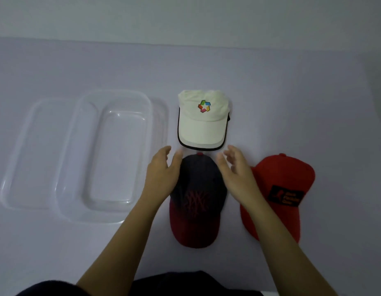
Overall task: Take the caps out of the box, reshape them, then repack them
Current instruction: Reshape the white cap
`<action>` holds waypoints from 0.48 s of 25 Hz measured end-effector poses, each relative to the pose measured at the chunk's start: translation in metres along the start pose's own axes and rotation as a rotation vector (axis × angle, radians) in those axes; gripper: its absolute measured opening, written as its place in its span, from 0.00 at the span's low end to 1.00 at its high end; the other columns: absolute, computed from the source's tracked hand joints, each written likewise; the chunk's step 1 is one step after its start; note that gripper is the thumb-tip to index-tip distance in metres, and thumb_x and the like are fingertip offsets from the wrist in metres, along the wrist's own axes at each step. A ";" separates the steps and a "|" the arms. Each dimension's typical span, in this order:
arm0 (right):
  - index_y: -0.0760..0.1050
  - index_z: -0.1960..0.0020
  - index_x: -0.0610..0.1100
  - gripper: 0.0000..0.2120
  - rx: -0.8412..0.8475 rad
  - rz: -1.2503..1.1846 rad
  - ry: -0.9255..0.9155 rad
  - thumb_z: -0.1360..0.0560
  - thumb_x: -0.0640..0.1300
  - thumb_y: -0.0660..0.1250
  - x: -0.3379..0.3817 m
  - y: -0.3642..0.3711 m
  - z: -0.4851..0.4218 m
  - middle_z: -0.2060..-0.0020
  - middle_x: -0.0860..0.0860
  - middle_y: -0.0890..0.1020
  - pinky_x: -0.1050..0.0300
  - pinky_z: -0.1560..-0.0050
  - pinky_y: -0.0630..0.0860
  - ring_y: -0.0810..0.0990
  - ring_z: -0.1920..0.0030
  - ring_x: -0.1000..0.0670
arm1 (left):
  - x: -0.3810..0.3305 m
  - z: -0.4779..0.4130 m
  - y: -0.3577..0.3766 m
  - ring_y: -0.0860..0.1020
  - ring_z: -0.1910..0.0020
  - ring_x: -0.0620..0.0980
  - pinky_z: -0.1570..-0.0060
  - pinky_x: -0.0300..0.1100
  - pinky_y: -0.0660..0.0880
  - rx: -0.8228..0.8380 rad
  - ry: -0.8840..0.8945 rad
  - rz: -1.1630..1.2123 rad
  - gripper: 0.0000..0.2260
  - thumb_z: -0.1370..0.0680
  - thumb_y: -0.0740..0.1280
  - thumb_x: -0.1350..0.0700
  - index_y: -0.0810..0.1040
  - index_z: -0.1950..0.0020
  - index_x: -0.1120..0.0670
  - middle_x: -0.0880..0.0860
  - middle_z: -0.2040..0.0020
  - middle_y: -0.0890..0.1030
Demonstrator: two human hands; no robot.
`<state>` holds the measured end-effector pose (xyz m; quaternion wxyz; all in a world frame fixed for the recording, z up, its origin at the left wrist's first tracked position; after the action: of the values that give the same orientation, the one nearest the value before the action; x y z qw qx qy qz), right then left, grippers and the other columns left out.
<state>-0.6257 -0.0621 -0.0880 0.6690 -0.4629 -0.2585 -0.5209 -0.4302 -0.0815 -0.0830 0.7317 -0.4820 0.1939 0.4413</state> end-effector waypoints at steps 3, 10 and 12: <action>0.53 0.25 0.49 0.45 0.082 -0.030 0.131 0.33 0.69 0.62 -0.040 0.026 0.024 0.26 0.51 0.61 0.47 0.29 0.64 0.63 0.28 0.51 | 0.027 0.031 0.012 0.70 0.34 0.47 0.37 0.42 0.69 0.003 -0.018 0.090 0.26 0.23 0.63 0.45 0.62 0.27 0.53 0.50 0.30 0.69; 0.70 0.41 0.50 0.26 0.254 -0.221 0.135 0.36 0.51 0.77 -0.064 0.040 0.019 0.43 0.51 0.79 0.53 0.45 0.79 0.80 0.44 0.53 | 0.044 0.026 0.030 0.80 0.48 0.53 0.53 0.43 0.80 0.317 -0.153 0.430 0.16 0.28 0.72 0.54 0.72 0.45 0.58 0.54 0.49 0.80; 0.71 0.42 0.49 0.26 0.290 -0.190 0.131 0.36 0.50 0.77 -0.064 0.039 0.014 0.43 0.50 0.80 0.52 0.45 0.79 0.80 0.45 0.52 | 0.041 0.021 0.032 0.81 0.49 0.53 0.52 0.46 0.80 0.408 -0.167 0.401 0.17 0.29 0.73 0.56 0.70 0.44 0.57 0.55 0.48 0.80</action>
<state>-0.6077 -0.0190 -0.1490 0.6919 -0.3000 -0.3292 -0.5682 -0.4375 -0.0400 -0.1196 0.7252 -0.2391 0.3090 0.5669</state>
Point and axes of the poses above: each hand's wrist, its own z-axis away from the middle knuckle, its own y-axis out of the palm, x = y × z, the point moved 9 cm from there along -z, towards the middle knuckle
